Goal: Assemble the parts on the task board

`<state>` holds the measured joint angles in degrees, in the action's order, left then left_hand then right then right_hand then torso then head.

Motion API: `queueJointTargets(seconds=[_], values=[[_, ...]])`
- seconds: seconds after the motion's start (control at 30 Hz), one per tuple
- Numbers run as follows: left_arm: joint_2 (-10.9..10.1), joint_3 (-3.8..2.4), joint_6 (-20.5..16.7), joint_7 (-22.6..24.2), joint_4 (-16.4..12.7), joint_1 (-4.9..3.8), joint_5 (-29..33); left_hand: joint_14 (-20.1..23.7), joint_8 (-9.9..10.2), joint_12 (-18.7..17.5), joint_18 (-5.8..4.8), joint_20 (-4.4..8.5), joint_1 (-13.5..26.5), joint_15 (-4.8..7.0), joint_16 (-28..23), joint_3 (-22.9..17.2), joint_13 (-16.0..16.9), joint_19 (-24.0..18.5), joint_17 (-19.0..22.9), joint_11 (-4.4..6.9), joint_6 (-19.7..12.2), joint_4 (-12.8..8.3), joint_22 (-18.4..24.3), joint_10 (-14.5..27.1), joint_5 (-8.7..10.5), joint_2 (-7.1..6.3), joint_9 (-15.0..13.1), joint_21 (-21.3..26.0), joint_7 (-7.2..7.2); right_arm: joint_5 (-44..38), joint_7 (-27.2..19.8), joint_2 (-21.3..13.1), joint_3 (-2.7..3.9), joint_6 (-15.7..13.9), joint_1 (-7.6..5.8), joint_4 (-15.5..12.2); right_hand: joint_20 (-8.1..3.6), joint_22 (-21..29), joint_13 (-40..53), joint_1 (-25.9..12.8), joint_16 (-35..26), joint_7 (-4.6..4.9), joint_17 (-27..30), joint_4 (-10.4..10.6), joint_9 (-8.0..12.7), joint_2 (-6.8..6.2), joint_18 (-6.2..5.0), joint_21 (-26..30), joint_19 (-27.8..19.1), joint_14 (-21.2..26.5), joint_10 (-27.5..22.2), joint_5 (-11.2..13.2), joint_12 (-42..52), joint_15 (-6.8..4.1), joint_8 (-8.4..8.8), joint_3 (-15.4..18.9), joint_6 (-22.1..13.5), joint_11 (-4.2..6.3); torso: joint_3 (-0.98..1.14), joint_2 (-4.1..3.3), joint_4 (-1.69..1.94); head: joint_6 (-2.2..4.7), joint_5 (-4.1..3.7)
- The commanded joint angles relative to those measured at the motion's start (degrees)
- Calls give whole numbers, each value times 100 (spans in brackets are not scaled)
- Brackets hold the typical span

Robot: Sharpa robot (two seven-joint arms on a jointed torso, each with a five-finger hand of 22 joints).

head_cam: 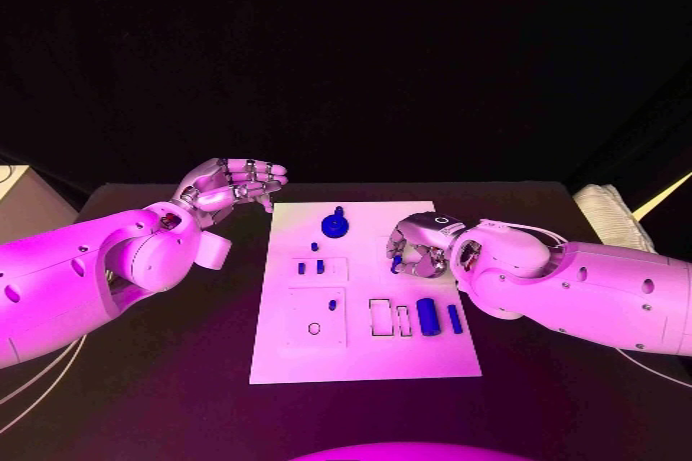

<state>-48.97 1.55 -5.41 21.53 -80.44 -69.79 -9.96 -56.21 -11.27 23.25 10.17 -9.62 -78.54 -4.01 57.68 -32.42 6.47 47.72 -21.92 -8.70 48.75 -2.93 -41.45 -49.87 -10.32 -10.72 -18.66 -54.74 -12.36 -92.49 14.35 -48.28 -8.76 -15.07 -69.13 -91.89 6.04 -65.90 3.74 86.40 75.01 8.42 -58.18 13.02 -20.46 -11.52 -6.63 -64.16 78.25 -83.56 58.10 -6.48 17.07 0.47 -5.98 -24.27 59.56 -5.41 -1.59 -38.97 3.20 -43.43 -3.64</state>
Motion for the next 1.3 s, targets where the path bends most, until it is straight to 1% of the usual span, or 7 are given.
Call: queueJointTargets(seconds=[0.03,0.3,0.47,0.7,0.87,1.03,1.3], values=[[9,-4,69,33,-12,-3,15,8,-18,37,37,-4,-19,-28,-22,-12,-9,-1,8,-13,-23,-37,-8,41,-25,35,-2,-22,12,-96,-31,4,-2,-90,6,-4,-18,-109,18,-77,70,-23,-98,-27,-24,-34,98,-103,83,-63,210,44,10,-28,-63,-228,112,44,-4,0,4,-2,-10],[8,-4,62,32,-12,-3,15,10,-21,38,37,-4,-17,-28,-24,-14,-11,-2,9,-14,-20,-36,-10,43,-25,38,-3,-24,11,-93,53,1,-3,-139,13,-24,-125,-416,83,-202,118,-134,-167,-288,-165,119,157,-398,214,-79,786,323,60,-152,-245,-716,369,200,-8,-2,8,-7,-16],[7,-4,51,34,-14,-3,15,11,-24,38,37,-5,-16,-29,-25,-14,-12,-3,10,-15,-18,-34,-10,46,-25,41,-3,-25,10,-143,129,-4,-4,-170,19,-40,-175,-541,139,-259,127,-186,-189,-526,-304,160,181,-512,261,-85,1047,330,55,-219,-386,-862,505,275,-7,-1,4,-14,-7],[9,-4,48,38,-12,-3,15,13,-26,38,37,-5,-16,-30,-27,-16,-13,-3,10,-16,-15,-34,-11,49,-25,42,-4,-26,10,-155,154,-33,-4,-406,27,-135,-215,-622,215,-279,135,-182,-209,-874,-459,154,193,-571,278,-91,1222,350,4,-254,-477,-1037,508,309,-4,1,8,-17,41],[19,-4,46,35,0,-3,16,23,-39,37,36,-6,-14,-32,-34,-18,-18,-7,13,-17,1,-33,-14,57,-26,46,-8,-29,11,-115,117,-104,3,-565,12,-348,-218,-657,230,-286,146,-178,-234,-924,-479,148,201,-604,288,-95,1237,357,-4,-255,-488,-1065,509,308,0,-1,15,-20,87],[30,-4,28,20,32,-3,103,39,-48,40,34,-10,-4,-37,-42,-16,-22,-18,15,-19,10,-28,-16,61,-24,45,-10,-27,10,-102,84,-172,16,-777,-41,-619,-220,-740,248,-311,165,-179,-268,-967,-503,152,220,-692,327,-105,1264,347,-10,-256,-502,-1099,517,310,-6,6,0,-18,186],[66,-4,30,16,73,-3,157,41,-49,40,33,-10,-4,-37,-42,-17,-22,-19,16,-19,11,-28,-16,61,-25,46,-11,-27,10,-92,-33,-168,36,-1053,-85,-1156,-223,-793,263,-334,172,-179,-275,-1010,-523,146,232,-748,352,-111,1282,345,-20,-259,-512,-1131,520,311,4,-9,11,-34,497]])
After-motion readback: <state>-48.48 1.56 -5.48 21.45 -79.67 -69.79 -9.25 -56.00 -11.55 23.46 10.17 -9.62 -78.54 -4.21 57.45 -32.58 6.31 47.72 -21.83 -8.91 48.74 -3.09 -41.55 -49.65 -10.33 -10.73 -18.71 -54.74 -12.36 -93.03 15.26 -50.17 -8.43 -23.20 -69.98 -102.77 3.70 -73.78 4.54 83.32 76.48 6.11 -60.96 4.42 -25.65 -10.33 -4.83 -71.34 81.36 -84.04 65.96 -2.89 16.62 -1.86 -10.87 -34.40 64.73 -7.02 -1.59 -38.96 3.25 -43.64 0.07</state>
